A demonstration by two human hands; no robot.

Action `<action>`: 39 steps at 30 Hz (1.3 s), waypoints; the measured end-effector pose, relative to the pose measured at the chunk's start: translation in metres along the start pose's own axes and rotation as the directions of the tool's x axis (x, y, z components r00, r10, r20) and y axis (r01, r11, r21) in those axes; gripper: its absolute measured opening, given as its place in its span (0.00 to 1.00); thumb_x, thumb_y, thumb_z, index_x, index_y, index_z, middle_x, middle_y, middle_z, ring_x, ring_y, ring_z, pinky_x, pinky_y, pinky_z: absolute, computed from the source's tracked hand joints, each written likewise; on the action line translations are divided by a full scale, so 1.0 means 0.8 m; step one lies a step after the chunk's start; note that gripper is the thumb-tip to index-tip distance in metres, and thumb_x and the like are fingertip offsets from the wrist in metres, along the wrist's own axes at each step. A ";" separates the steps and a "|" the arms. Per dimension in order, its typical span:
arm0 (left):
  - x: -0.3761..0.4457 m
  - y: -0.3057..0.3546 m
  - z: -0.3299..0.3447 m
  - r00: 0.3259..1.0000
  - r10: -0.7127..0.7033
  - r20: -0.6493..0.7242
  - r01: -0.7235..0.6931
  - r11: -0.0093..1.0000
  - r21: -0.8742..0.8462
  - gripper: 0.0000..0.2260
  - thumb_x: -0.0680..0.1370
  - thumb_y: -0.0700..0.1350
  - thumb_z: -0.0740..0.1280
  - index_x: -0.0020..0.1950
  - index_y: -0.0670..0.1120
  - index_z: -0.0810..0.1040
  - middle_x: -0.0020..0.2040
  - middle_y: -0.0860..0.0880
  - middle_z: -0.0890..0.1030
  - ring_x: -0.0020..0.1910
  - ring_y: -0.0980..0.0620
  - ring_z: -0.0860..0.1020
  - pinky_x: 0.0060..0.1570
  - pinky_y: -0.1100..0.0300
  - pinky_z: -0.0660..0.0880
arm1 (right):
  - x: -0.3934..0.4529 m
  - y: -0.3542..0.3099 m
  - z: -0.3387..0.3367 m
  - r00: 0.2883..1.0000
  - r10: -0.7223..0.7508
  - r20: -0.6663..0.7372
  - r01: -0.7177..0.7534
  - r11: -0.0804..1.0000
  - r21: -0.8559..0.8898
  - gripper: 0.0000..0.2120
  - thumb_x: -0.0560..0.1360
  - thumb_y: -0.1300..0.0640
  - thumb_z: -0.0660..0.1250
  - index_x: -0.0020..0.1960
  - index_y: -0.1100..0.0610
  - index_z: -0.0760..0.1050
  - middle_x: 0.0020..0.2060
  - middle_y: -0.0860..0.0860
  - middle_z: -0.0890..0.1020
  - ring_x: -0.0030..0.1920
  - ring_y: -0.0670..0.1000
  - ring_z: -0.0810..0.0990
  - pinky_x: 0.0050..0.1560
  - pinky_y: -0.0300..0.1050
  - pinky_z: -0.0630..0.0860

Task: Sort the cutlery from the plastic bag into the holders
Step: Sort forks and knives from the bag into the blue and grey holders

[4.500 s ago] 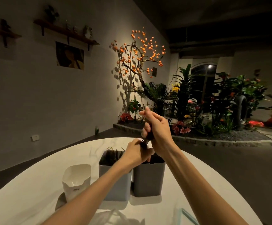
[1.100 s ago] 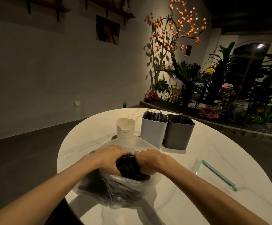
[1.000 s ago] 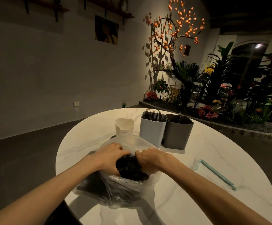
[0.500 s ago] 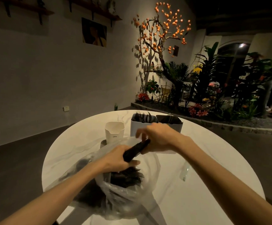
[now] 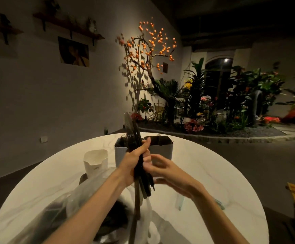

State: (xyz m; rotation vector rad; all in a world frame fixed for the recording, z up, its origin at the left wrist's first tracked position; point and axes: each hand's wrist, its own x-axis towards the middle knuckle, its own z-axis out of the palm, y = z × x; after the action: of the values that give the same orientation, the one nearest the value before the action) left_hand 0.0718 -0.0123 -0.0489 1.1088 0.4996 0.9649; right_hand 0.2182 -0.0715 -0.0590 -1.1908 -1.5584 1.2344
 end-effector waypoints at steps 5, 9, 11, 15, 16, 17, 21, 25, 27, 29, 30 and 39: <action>0.038 -0.057 -0.007 0.989 0.018 -0.144 -0.051 0.973 -0.226 0.10 0.76 0.45 0.72 0.38 0.47 0.74 0.28 0.51 0.66 0.23 0.57 0.66 0.24 0.66 0.65 | 0.012 0.074 0.023 0.996 0.079 0.041 -0.080 0.996 0.024 0.29 0.70 0.55 0.79 0.68 0.54 0.73 0.55 0.50 0.84 0.55 0.50 0.84 0.60 0.52 0.81; 0.046 -0.077 -0.024 0.975 0.038 -0.218 -0.096 0.960 -0.263 0.10 0.77 0.44 0.71 0.37 0.48 0.75 0.26 0.52 0.67 0.23 0.58 0.66 0.23 0.67 0.65 | 0.017 0.096 0.017 0.994 0.107 0.020 -0.107 0.994 -0.013 0.21 0.71 0.53 0.79 0.59 0.60 0.79 0.46 0.54 0.83 0.47 0.51 0.84 0.56 0.46 0.82; 0.050 -0.077 -0.033 0.970 0.044 -0.240 -0.115 0.949 -0.292 0.11 0.78 0.44 0.71 0.37 0.48 0.75 0.26 0.53 0.68 0.22 0.58 0.67 0.22 0.67 0.66 | 0.021 0.107 0.015 0.993 0.114 0.011 -0.113 0.993 -0.044 0.21 0.69 0.52 0.80 0.57 0.60 0.79 0.43 0.54 0.83 0.45 0.51 0.84 0.55 0.46 0.82; 0.059 -0.066 -0.037 0.946 0.066 -0.316 -0.170 0.935 -0.313 0.09 0.78 0.44 0.72 0.38 0.49 0.78 0.26 0.53 0.69 0.23 0.57 0.67 0.24 0.66 0.67 | 0.031 0.117 0.032 0.996 0.078 -0.042 -0.080 0.995 -0.053 0.19 0.68 0.52 0.81 0.54 0.60 0.80 0.40 0.55 0.83 0.40 0.50 0.82 0.42 0.43 0.81; 0.062 -0.062 -0.037 0.944 0.065 -0.324 -0.176 0.930 -0.323 0.09 0.78 0.44 0.72 0.38 0.49 0.78 0.26 0.53 0.69 0.23 0.58 0.67 0.23 0.66 0.67 | 0.033 0.119 0.037 0.995 0.064 -0.077 -0.068 0.997 -0.045 0.15 0.69 0.54 0.80 0.51 0.60 0.81 0.38 0.54 0.83 0.38 0.50 0.82 0.40 0.43 0.80; 0.065 -0.059 -0.037 0.943 0.064 -0.325 -0.178 0.926 -0.334 0.09 0.78 0.43 0.72 0.38 0.49 0.77 0.25 0.53 0.68 0.22 0.58 0.67 0.23 0.66 0.67 | 0.035 0.119 0.040 0.991 0.061 -0.119 -0.064 0.998 -0.017 0.12 0.70 0.55 0.79 0.47 0.60 0.82 0.37 0.53 0.84 0.37 0.51 0.83 0.40 0.44 0.80; 0.069 -0.046 -0.036 0.945 0.050 -0.324 -0.168 0.923 -0.347 0.08 0.78 0.43 0.71 0.40 0.48 0.77 0.26 0.53 0.69 0.22 0.58 0.68 0.23 0.66 0.67 | 0.033 0.116 0.029 0.976 0.044 -0.215 -0.021 0.994 0.107 0.11 0.71 0.56 0.78 0.49 0.61 0.85 0.42 0.57 0.87 0.44 0.54 0.86 0.53 0.45 0.82; 0.063 -0.033 -0.033 0.954 0.042 -0.298 -0.153 0.919 -0.362 0.06 0.78 0.42 0.72 0.42 0.47 0.78 0.26 0.53 0.70 0.23 0.59 0.69 0.24 0.67 0.68 | 0.020 0.102 0.021 0.970 0.034 -0.242 -0.001 0.991 0.136 0.07 0.73 0.62 0.76 0.50 0.62 0.86 0.45 0.60 0.87 0.45 0.54 0.86 0.51 0.43 0.83; 0.059 -0.026 -0.031 0.956 0.038 -0.290 -0.147 0.920 -0.363 0.06 0.77 0.44 0.73 0.42 0.48 0.77 0.27 0.53 0.70 0.24 0.59 0.69 0.26 0.67 0.70 | 0.015 0.094 0.015 0.967 0.056 -0.248 -0.015 0.986 0.165 0.07 0.74 0.64 0.74 0.52 0.62 0.85 0.45 0.58 0.87 0.46 0.55 0.87 0.51 0.46 0.83; 0.053 -0.021 -0.029 0.959 0.028 -0.284 -0.132 0.926 -0.355 0.06 0.76 0.46 0.74 0.43 0.48 0.78 0.29 0.52 0.72 0.26 0.58 0.71 0.29 0.66 0.73 | 0.008 0.085 0.009 0.963 0.096 -0.250 -0.045 0.978 0.204 0.06 0.76 0.65 0.72 0.52 0.63 0.83 0.44 0.58 0.88 0.46 0.56 0.87 0.50 0.47 0.84; 0.050 -0.019 -0.028 0.961 0.023 -0.277 -0.124 0.927 -0.354 0.07 0.76 0.47 0.74 0.43 0.48 0.78 0.29 0.52 0.73 0.26 0.57 0.72 0.31 0.66 0.74 | 0.005 0.080 0.006 0.961 0.114 -0.253 -0.060 0.975 0.212 0.05 0.77 0.64 0.71 0.52 0.63 0.83 0.44 0.58 0.88 0.46 0.57 0.88 0.48 0.47 0.84; 0.037 -0.016 -0.037 0.972 -0.010 -0.234 -0.080 0.925 -0.371 0.09 0.77 0.48 0.72 0.41 0.47 0.78 0.26 0.53 0.69 0.22 0.58 0.68 0.25 0.66 0.71 | -0.001 0.082 -0.013 0.918 0.182 -0.352 -0.162 0.983 0.087 0.05 0.79 0.60 0.69 0.50 0.61 0.82 0.39 0.56 0.87 0.39 0.53 0.87 0.41 0.45 0.84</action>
State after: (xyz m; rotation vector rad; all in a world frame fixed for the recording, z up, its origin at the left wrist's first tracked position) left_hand 0.0701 0.0266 -0.0688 0.6606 0.4577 1.1740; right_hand 0.2409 -0.0651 -0.1215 -1.4491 -1.1614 1.0870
